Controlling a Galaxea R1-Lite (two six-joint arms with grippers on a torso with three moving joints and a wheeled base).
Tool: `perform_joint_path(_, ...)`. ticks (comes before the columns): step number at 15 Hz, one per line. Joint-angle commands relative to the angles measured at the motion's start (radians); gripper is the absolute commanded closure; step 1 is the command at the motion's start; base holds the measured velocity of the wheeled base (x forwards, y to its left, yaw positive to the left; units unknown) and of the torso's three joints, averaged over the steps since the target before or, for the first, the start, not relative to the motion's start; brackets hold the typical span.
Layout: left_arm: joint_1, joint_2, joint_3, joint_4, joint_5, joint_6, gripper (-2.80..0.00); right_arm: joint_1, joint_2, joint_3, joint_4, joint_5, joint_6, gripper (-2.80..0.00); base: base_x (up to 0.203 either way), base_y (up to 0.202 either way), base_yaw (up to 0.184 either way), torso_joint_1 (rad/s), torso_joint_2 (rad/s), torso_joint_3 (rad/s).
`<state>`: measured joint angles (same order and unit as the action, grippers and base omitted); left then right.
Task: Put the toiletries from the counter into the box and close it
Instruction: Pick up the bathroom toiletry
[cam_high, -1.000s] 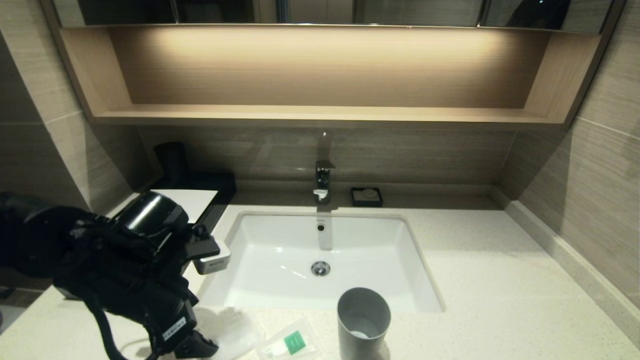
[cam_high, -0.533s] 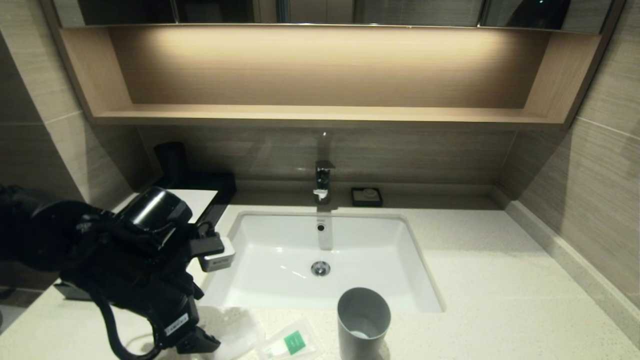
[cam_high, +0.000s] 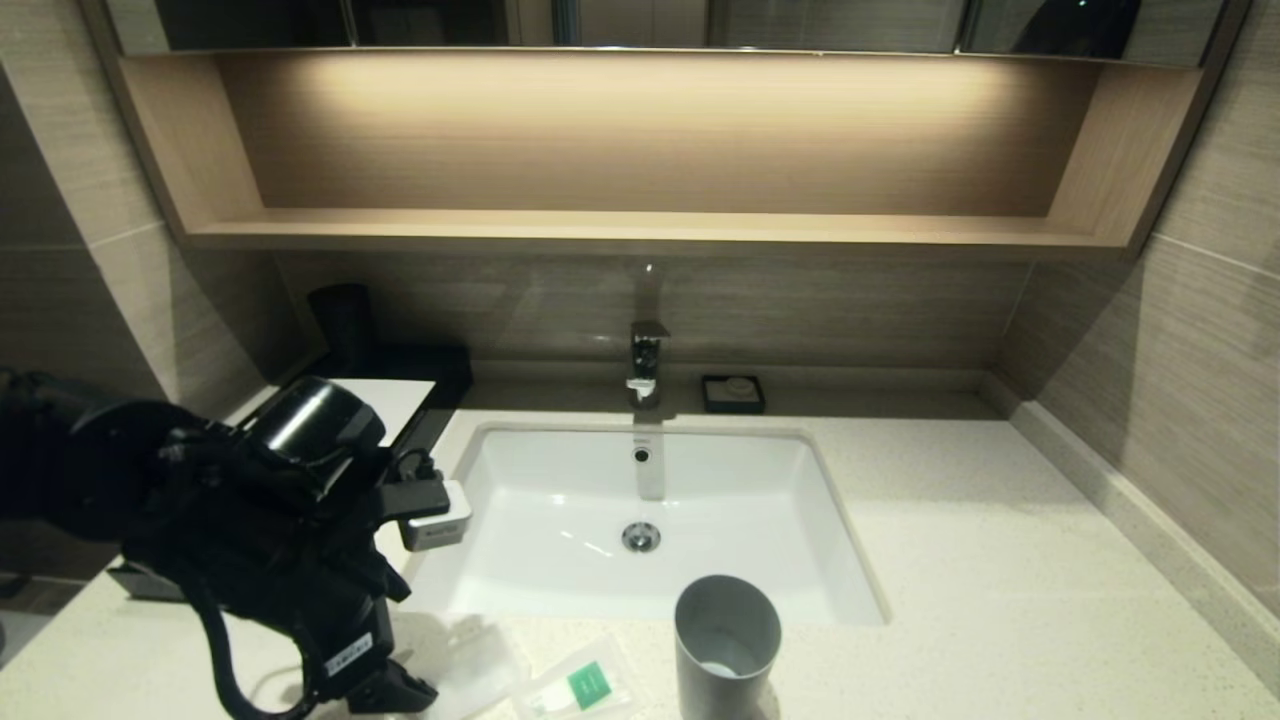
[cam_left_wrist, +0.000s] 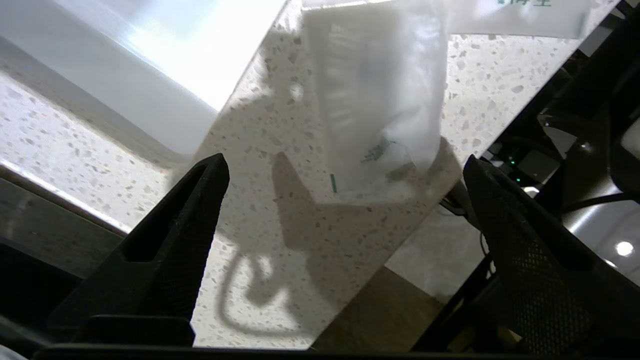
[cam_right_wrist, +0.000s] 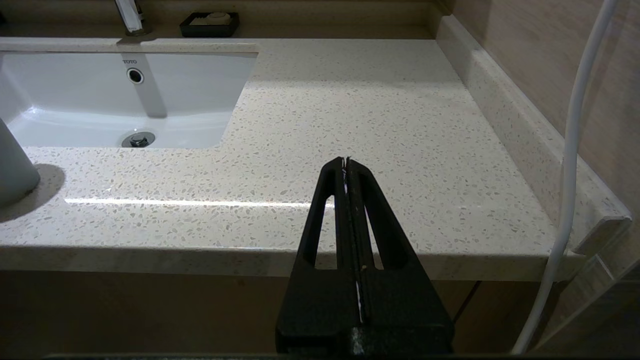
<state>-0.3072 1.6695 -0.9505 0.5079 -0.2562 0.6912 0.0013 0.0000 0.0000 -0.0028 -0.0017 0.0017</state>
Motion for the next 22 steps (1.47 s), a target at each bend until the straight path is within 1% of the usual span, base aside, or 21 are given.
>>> perform_joint_path(1, -0.001, -0.024, 0.002, 0.048, -0.008, -0.064, -2.8, 0.0, 0.0, 0.0, 0.0, 0.0, 0.0, 0.0, 0.0, 0.0, 0.0, 0.0, 0.0, 0.0)
perform_joint_path(3, -0.018, -0.035, -0.007, 0.108, -0.01, -0.161, -2.8, 0.0, -0.001, 0.001, 0.0, 0.0, 0.0, 0.0, 0.0, 0.0, 0.0, 0.0, 0.0, 0.0)
perform_joint_path(4, -0.038, -0.042, -0.01, 0.121, -0.011, -0.223, -2.8, 0.0, -0.001, 0.001, 0.0, 0.0, 0.0, 0.0, 0.0, 0.0, 0.0, 0.0, 0.0, 0.0)
perform_joint_path(5, -0.07, -0.046, -0.014, 0.125, -0.011, -0.313, -2.8, 0.0, 0.0, 0.0, 0.0, 0.0, 0.0, 0.0, 0.0, 0.0, 0.0, 0.0, 0.0, 0.0)
perform_joint_path(7, -0.163, -0.046, -0.045, 0.129, -0.01, -0.541, -2.8, 0.0, 0.0, 0.001, 0.0, 0.0, 0.0, 0.0, 0.0, 0.0, 0.0, 0.0, 0.0, 0.0)
perform_joint_path(8, -0.211, -0.044, -0.063, 0.13, -0.009, -0.67, -2.8, 0.0, 0.0, 0.001, 0.0, 0.0, 0.0, 0.0, 0.0, 0.0, 0.0, 0.0, 0.0, 0.0)
perform_joint_path(9, -0.246, -0.039, -0.081, 0.129, -0.009, -0.793, -2.8, 0.0, 0.0, 0.0, 0.0, 0.0, 0.0, 0.0, 0.0, 0.0, 0.0, 0.0, 0.0, 0.0)
perform_joint_path(11, -0.272, -0.013, -0.131, 0.124, -0.005, -1.006, -2.8, 0.0, 0.0, 0.002, 0.0, 0.0, 0.0, 0.0, 0.0, 0.0, 0.0, 0.0, 0.0, 0.0)
perform_joint_path(13, -0.275, 0.056, -0.217, 0.143, 0.016, -1.183, -2.8, 0.0, -0.001, 0.001, 0.0, 0.0, 0.0, 0.0, 0.0, 0.0, 0.0, 0.0, 0.0, 0.0)
perform_joint_path(15, -0.278, 0.118, -0.308, 0.214, 0.063, -1.362, -2.8, 0.0, -0.001, 0.001, 0.0, 0.0, 0.0, 0.0, 0.0, 0.0, 0.0, 0.0, 0.0, 0.0)
perform_joint_path(17, -0.299, 0.179, -0.361, 0.254, 0.078, -1.538, -2.8, 0.0, 0.0, 0.001, 0.0, 0.0, 0.0, 0.0, 0.0, 0.0, 0.0, 0.0, 0.0, 0.0)
perform_joint_path(18, -0.307, 0.208, -0.375, 0.253, 0.086, -1.622, -2.8, 0.0, 0.0, 0.002, 0.0, 0.0, 0.0, 0.0, 0.0, 0.0, 0.0, 0.0, 0.0, 0.0)
perform_joint_path(19, -0.31, 0.228, -0.389, 0.251, 0.094, -1.683, -2.8, 0.0, -0.001, 0.0, 0.0, 0.0, 0.0, 0.0, 0.0, 0.0, 0.0, 0.0, 0.0, 0.0)
perform_joint_path(21, -0.304, 0.226, -0.407, 0.254, 0.124, -1.74, -2.8, 0.0, 0.0, 0.001, 0.0, 0.0, 0.0, 0.0, 0.0, 0.0, 0.0, 0.0, 0.0, 0.0)
perform_joint_path(22, -0.299, 0.219, -0.41, 0.257, 0.152, -1.767, -2.8, 0.0, 0.0, 0.001, 0.0, 0.0, 0.0, 0.0, 0.0, 0.0, 0.0, 0.0, 0.0, 0.0)
